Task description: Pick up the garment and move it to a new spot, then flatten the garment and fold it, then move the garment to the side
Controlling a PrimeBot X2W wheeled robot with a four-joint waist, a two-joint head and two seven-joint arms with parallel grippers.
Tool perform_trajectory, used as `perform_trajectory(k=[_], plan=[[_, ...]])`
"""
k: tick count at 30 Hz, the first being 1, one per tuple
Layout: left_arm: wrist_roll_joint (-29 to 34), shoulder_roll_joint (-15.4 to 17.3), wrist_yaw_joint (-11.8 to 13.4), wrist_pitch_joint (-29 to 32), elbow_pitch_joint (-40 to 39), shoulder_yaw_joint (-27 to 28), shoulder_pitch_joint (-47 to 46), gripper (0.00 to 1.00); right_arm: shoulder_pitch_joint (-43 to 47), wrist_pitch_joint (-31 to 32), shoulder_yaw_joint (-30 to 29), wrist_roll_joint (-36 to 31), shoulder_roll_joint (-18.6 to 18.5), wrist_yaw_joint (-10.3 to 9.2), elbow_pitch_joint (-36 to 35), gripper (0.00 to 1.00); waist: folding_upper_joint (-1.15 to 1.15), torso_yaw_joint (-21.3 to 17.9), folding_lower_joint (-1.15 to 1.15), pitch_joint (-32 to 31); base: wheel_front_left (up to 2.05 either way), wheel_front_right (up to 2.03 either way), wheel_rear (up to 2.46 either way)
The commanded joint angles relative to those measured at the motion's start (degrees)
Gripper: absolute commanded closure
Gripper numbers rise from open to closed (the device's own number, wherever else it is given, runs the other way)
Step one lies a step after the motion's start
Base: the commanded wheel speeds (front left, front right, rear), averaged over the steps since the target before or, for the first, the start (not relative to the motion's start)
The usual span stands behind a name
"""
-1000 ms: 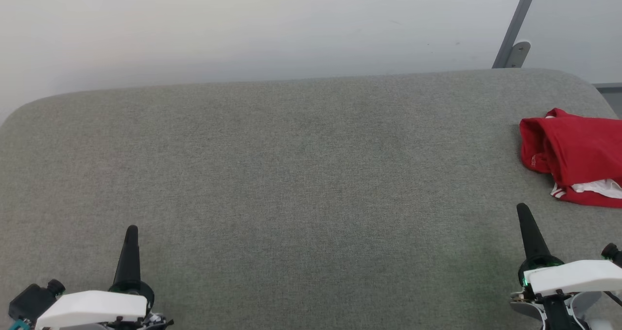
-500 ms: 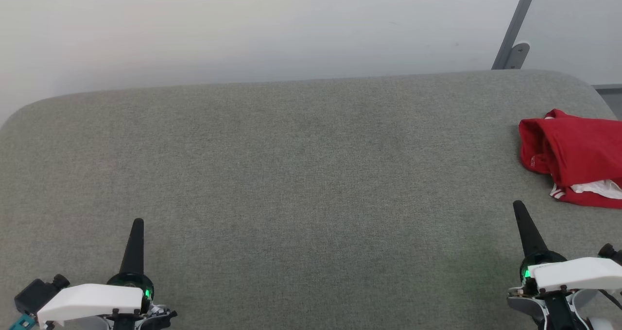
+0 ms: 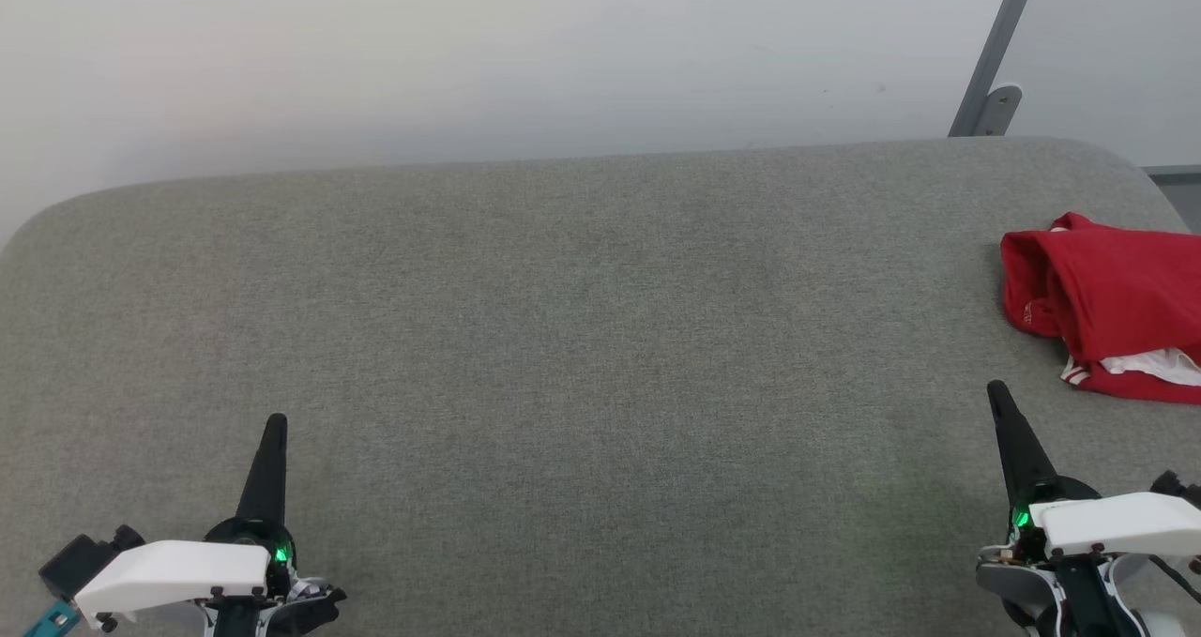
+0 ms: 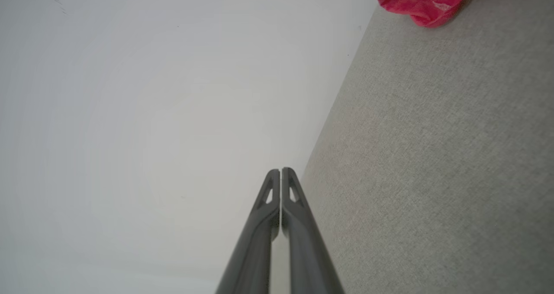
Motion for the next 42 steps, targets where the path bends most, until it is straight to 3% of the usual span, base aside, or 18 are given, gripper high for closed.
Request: perform_trajectory(k=[1, 32, 42], plan=[[-1.16, 0.09, -0.23, 0.53, -0.07, -0.12, -1.14, 1.00, -0.84, 0.53, -0.15, 1.10, 0.19, -0.01, -0.02, 1.00, 0.00, 0.00, 0.00, -0.02, 0.00, 0.00, 0.00], [-13.91, -0.03, -0.32, 3.93, 1.99, -0.74, -3.27, 1.00, -1.70, 3.99, -1.47, 12.08, 1.98, -0.02, 0.28, 1.00, 0.00, -0.04, 0.00, -0.53, 0.00, 0.00, 0.00], [-14.45, -0.03, -0.31, 4.10, 2.11, -0.75, -3.39, 1.00, -1.69, 4.14, -1.50, 12.76, 2.03, -0.02, 0.31, 1.00, 0.00, -0.04, 0.00, -0.58, 0.00, 0.00, 0.00]])
